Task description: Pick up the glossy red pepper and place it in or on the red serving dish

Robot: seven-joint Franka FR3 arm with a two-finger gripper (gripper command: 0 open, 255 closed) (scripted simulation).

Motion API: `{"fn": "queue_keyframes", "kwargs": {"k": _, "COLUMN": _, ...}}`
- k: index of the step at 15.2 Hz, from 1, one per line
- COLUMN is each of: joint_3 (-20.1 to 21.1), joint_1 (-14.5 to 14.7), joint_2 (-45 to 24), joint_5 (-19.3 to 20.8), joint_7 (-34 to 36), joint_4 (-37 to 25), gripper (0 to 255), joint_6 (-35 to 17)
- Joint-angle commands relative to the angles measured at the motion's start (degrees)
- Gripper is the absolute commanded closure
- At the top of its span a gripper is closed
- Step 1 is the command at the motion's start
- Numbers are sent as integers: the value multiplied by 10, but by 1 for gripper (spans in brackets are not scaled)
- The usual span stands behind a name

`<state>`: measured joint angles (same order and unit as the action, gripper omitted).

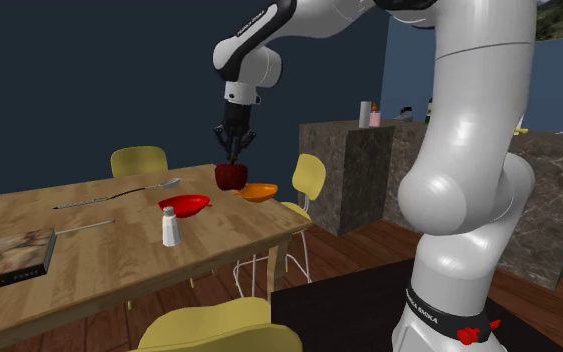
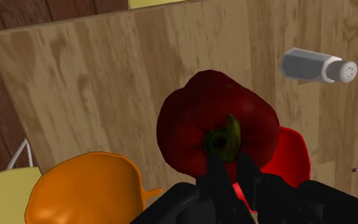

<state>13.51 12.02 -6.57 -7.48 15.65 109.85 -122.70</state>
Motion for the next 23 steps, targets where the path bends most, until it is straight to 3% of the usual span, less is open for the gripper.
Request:
{"fn": "queue_keyframes", "kwargs": {"k": 1, "joint_3": 5, "joint_1": 10, "joint_2": -35, "joint_5": 14, "joint_7": 22, "joint_4": -57, "gripper": 255, "joint_6": 20}}
{"fn": "queue_keyframes", "kwargs": {"k": 9, "joint_3": 12, "joint_1": 71, "joint_2": -207, "joint_5": 71, "joint_7": 101, "joint_4": -341, "gripper": 255, "joint_6": 129}}
{"fn": "queue_keyframes", "kwargs": {"k": 12, "joint_3": 9, "joint_1": 106, "joint_2": -301, "joint_5": 93, "joint_7": 123, "joint_4": -506, "gripper": 255, "joint_6": 199}}
{"fn": "queue_keyframes", "kwargs": {"k": 13, "joint_3": 6, "joint_1": 126, "joint_2": -357, "joint_5": 103, "joint_7": 131, "joint_4": -608, "gripper": 255, "joint_6": 244}}
{"fn": "queue_keyframes", "kwargs": {"k": 23, "joint_3": 6, "joint_1": 114, "joint_2": -335, "joint_5": 98, "joint_7": 126, "joint_4": -492, "gripper": 255, "joint_6": 151}}
